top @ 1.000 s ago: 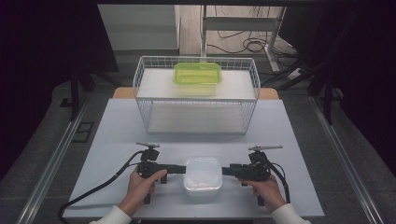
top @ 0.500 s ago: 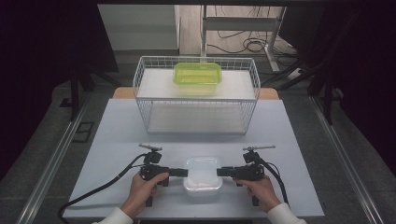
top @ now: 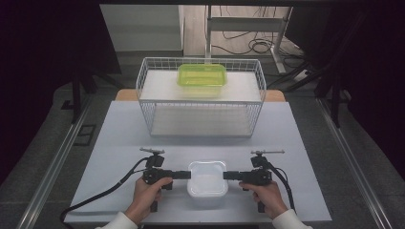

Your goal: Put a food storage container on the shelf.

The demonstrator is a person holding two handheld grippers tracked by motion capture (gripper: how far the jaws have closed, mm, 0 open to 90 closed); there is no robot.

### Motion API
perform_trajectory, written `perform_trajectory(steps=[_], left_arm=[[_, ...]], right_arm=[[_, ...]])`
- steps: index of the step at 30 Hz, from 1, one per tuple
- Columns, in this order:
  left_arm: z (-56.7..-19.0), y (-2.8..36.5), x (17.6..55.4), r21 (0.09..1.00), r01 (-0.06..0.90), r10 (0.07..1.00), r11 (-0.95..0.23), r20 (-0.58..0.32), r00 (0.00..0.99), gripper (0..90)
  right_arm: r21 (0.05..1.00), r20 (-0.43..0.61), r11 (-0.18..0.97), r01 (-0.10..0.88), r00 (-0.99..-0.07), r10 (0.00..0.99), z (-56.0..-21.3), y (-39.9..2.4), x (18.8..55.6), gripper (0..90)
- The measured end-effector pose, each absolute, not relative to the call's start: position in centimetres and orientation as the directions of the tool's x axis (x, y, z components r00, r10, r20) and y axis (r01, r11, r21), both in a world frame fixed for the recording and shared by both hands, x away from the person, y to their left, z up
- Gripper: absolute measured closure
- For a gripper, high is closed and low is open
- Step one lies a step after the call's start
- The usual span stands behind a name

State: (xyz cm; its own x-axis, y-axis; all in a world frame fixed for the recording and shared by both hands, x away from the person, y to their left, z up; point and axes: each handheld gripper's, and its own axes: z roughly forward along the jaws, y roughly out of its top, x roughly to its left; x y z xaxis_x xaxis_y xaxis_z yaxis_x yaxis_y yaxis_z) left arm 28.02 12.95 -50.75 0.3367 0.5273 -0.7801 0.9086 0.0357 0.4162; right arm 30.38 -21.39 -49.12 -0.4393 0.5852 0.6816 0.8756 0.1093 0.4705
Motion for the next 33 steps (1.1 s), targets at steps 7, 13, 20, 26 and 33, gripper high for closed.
perform_trajectory(steps=[7,13,20,26,33], left_arm=[[-50.2,12.9,27.8,0.46,0.886,0.543,0.066,-0.761,0.355,75.6],[-49.8,13.1,27.8,0.491,0.868,0.548,0.066,-0.745,0.38,78.8],[-49.6,13.2,27.7,0.513,0.856,0.552,0.067,-0.734,0.397,78.7],[-49.4,13.2,27.6,0.533,0.843,0.554,0.073,-0.724,0.41,78.6],[-48.7,13.0,27.4,0.568,0.821,0.568,0.054,-0.694,0.443,78.9]], right_arm=[[0.521,0.653,0.108,0.846,-0.478,0.587,-48.4,-21.4,30.2,74.1],[0.568,0.619,0.12,0.814,-0.519,0.589,-47.8,-21.4,30.1,77.0],[0.59,0.603,0.13,0.797,-0.542,0.586,-47.4,-21.3,30.1,78.1],[0.609,0.587,0.139,0.781,-0.562,0.582,-47.2,-21.2,30.2,78.4],[0.635,0.561,0.147,0.759,-0.583,0.587,-46.7,-21.2,30.3,78.5]])
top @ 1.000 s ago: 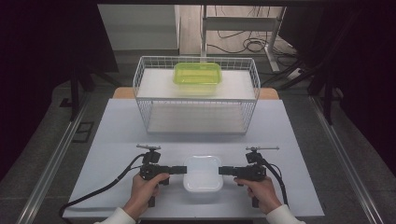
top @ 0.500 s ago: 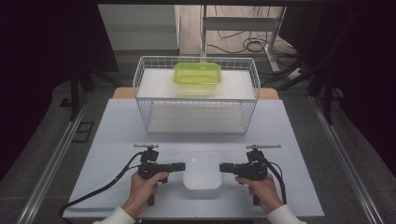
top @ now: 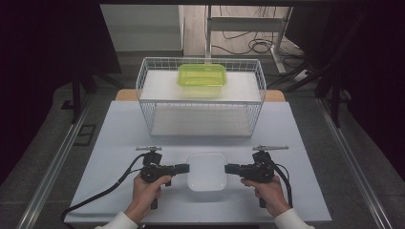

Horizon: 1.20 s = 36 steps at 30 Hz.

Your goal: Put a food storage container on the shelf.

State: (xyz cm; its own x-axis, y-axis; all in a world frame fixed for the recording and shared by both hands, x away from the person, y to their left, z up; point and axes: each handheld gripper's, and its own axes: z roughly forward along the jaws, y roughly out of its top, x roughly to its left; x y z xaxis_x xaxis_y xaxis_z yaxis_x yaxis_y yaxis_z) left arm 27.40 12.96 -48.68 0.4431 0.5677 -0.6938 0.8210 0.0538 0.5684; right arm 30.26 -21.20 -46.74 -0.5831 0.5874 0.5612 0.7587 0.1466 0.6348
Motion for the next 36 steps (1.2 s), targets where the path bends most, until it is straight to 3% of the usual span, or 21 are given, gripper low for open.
perform_trajectory(steps=[36], left_arm=[[-46.1,14.2,27.4,0.617,0.786,0.55,0.036,-0.669,0.5,78.7]], right_arm=[[0.71,0.52,0.168,0.683,-0.671,0.528,-44.2,-20.8,30.2,79.3]])
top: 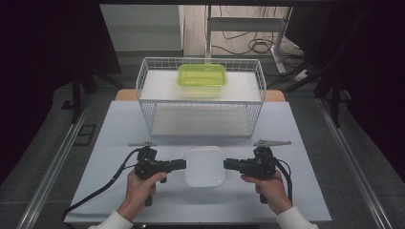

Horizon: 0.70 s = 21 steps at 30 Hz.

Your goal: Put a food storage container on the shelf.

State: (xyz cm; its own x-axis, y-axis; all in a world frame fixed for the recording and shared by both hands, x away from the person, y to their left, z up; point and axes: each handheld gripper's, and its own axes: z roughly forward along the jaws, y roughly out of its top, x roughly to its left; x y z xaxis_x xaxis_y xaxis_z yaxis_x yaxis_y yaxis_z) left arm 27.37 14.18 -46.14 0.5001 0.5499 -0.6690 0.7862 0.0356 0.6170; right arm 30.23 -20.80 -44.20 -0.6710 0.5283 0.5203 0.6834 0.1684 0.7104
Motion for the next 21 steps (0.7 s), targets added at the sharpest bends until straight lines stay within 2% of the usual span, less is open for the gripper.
perform_trajectory(steps=[21], left_arm=[[-39.5,14.5,30.1,0.702,0.712,0.576,0.022,-0.591,0.565,78.8]], right_arm=[[0.773,0.479,0.134,0.62,-0.709,0.517,-38.5,-20.5,32.6,79.4]])
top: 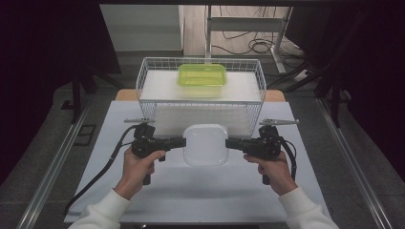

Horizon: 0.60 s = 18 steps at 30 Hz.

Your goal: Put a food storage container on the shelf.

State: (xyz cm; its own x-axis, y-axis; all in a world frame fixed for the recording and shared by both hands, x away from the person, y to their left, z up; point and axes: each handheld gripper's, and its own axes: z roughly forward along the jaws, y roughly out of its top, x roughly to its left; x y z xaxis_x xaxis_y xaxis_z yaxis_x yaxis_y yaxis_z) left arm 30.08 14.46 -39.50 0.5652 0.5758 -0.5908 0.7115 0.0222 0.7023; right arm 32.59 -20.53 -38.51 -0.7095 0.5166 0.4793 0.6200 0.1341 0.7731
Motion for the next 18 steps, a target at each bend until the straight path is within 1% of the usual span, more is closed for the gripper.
perform_trajectory(steps=[18], left_arm=[[-34.2,15.3,33.8,0.738,0.674,0.569,0.034,-0.568,0.594,79.0]], right_arm=[[0.814,0.45,0.105,0.571,-0.735,0.507,-33.9,-19.9,36.1,79.4]])
